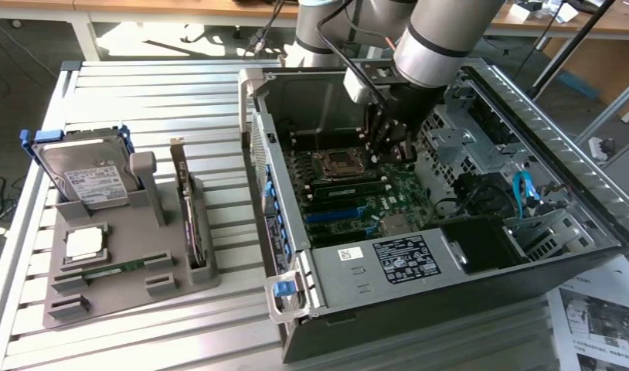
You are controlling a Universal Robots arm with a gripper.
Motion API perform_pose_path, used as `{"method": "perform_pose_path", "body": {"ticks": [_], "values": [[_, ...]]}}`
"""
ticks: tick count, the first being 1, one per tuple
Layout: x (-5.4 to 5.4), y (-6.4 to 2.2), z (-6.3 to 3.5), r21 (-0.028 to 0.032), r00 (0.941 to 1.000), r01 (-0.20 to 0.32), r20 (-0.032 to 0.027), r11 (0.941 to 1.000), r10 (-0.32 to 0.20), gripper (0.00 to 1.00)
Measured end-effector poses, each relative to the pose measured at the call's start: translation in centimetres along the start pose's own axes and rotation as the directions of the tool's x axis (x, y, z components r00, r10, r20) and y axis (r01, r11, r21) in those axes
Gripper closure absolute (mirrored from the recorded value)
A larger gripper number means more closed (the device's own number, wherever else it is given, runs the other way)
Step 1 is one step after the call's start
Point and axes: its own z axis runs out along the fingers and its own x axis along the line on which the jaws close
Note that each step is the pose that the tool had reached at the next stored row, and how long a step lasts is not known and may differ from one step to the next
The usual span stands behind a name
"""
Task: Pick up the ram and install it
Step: 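Insert the ram into the slot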
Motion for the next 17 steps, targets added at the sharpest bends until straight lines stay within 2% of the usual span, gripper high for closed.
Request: {"method": "perform_pose_path", "body": {"ticks": [3, 14, 16, 17], "values": [[0.0, -0.19, 0.02, -0.0001, 1.0, 0.0, -0.0002, 1.0, 0.0, 0.89], [0.2, -2.66, 0.43, 0.0001, 1.0, -0.003, -0.0001, 1.0, 0.003, 0.89], [0.2, -3.42, 0.47, 0.0001, 1.0, -0.003, -0.0001, 1.0, 0.003, 0.89], [0.2, -3.45, 0.47, 0.0001, 1.0, -0.003, -0.0001, 1.0, 0.003, 0.89]]}}
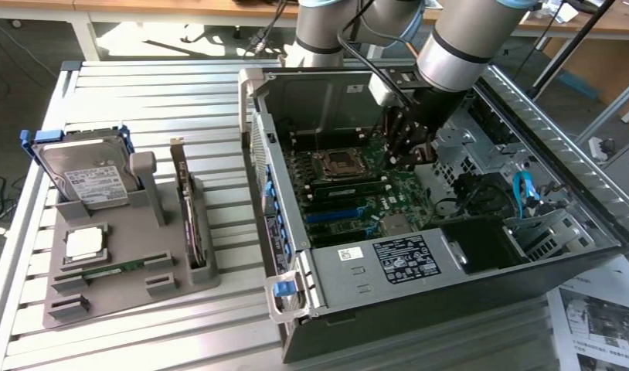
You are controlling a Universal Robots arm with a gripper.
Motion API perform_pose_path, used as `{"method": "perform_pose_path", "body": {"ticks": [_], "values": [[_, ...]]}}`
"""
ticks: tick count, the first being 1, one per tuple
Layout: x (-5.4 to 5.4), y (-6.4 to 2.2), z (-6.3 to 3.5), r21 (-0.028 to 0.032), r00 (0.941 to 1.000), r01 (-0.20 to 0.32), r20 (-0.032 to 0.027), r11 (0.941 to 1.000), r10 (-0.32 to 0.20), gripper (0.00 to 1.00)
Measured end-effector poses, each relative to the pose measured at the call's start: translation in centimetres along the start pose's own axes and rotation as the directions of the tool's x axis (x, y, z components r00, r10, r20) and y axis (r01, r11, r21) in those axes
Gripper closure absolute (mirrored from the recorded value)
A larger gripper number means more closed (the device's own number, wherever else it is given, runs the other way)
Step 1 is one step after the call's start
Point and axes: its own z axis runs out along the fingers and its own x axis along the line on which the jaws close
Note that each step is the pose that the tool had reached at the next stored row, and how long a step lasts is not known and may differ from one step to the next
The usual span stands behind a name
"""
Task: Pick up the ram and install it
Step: 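Insert the ram into the slot, then press down the ram until it locks into place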
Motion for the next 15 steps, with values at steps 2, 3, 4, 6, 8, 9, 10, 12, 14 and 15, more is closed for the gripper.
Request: {"method": "perform_pose_path", "body": {"ticks": [2, 3, 4, 6, 8, 9, 10, 12, 14, 15], "values": [[0.0, 0.0, 0.01, 0.0, 1.0, 0.0, 0.0001, 1.0, 0.0, 0.89], [0.0, 0.0, 0.0, 0.0, 1.0, 0.0, 0.0001, 1.0, 0.0, 0.89], [0.0, 0.0, 0.01, 0.0001, 1.0, 0.0, 0.0001, 1.0, 0.0, 0.89], [0.0, 0.0, 0.0, 0.0001, 1.0, 0.0, 0.0, 1.0, 0.0, 0.89], [0.0, -0.01, 0.12, 0.0002, 1.0, 0.0, 0.0006, 1.0, 0.0, 0.89], [0.0, -0.02, 0.31, 0.0, 1.0, 0.0, 0.0001, 1.0, 0.0, 0.89], [0.0, -0.03, 0.52, 0.0001, 1.0, 0.0, 0.0002, 1.0, 0.0, 0.89], [0.1, -0.05, 0.93, 0.0001, 1.0, 0.0, 0.0001, 1.0, 0.0, 0.89], [0.1, -0.08, 1.41, 0.0001, 1.0, 0.0, 0.0002, 1.0, 0.0, 0.89], [0.1, -0.1, 1.59, 0.0001, 1.0, 0.0, 0.0001, 1.0, 0.0, 0.89]]}}
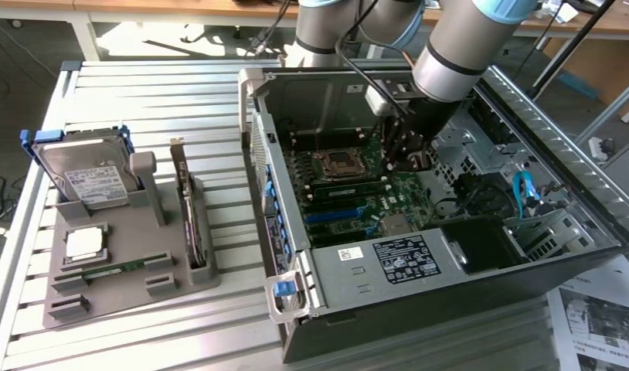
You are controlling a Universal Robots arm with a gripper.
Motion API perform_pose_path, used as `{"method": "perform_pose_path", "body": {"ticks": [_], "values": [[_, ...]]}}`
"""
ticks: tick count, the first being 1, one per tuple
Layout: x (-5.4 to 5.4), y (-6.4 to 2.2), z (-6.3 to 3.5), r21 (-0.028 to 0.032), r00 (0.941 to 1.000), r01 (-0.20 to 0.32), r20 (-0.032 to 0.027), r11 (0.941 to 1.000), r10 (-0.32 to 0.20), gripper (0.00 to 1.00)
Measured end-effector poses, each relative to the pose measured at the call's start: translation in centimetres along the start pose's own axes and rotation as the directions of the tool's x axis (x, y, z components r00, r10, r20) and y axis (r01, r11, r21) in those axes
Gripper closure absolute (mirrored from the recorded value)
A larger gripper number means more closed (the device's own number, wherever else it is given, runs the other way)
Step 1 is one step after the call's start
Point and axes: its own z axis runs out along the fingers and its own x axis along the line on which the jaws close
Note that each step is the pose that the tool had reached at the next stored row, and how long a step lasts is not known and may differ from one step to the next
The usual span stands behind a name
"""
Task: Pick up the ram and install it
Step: 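Press down the ram until it locks into place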
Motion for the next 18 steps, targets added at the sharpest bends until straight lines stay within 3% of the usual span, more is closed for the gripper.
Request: {"method": "perform_pose_path", "body": {"ticks": [7, 12, 18], "values": [[0.1, -1.29, 1.25, 0.0, 1.0, 0.0, 0.0001, 1.0, 0.0, 0.89], [-0.2, -1.5, 2.25, 0.0, 1.0, 0.0, 0.0001, 1.0, 0.0, 0.89], [-0.3, -1.54, 2.36, 0.0, 1.0, 0.0, 0.0001, 1.0, 0.0, 0.89]]}}
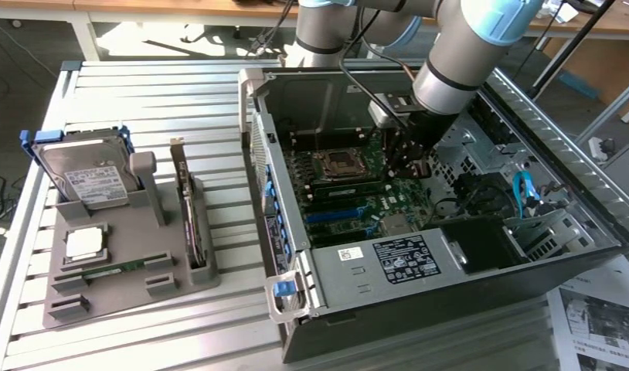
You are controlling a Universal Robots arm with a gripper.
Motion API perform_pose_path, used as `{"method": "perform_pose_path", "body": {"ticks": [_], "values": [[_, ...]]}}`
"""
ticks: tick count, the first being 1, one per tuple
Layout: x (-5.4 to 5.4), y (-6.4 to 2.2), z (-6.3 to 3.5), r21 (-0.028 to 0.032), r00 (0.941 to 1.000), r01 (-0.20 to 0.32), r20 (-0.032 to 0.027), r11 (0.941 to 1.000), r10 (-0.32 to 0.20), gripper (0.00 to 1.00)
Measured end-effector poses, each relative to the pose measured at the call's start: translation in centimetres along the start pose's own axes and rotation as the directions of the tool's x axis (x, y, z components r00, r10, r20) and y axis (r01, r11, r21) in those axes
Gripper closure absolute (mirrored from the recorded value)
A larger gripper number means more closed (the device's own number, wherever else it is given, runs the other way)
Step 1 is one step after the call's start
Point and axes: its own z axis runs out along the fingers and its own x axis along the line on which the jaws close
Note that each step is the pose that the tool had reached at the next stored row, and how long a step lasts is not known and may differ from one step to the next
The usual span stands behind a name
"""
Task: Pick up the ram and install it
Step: 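Press down the ram until it locks into place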
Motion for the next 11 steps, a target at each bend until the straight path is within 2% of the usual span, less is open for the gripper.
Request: {"method": "perform_pose_path", "body": {"ticks": [11], "values": [[0.02, -0.02, 0.27, 0.0, 1.0, 0.0, 0.0, 1.0, 0.0, 0.89]]}}
